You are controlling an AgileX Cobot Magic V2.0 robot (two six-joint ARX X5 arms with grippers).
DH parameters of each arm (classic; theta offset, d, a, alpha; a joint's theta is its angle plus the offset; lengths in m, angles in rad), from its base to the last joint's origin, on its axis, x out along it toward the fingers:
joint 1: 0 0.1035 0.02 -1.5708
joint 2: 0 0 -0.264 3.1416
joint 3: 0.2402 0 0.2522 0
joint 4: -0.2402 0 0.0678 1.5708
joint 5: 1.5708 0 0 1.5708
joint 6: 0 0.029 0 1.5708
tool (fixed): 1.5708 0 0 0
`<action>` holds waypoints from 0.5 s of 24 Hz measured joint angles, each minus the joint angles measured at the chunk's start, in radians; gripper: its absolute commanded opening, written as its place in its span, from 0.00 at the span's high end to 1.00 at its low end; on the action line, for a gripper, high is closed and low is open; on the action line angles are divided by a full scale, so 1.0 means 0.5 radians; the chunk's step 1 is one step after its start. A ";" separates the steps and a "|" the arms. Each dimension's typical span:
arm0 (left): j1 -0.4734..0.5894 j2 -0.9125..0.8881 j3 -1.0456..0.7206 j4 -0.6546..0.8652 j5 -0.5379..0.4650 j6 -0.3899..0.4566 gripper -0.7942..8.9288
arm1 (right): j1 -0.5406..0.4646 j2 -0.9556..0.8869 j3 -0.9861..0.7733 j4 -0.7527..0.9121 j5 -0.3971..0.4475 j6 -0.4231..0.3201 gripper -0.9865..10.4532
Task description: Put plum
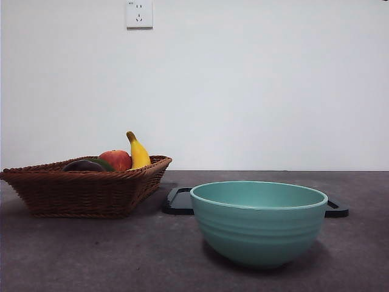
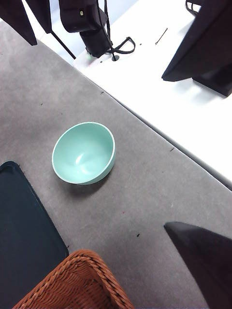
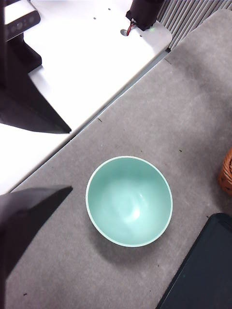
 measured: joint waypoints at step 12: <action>0.000 0.000 0.000 0.000 0.000 0.000 0.44 | 0.000 0.000 0.000 0.001 0.000 -0.027 0.76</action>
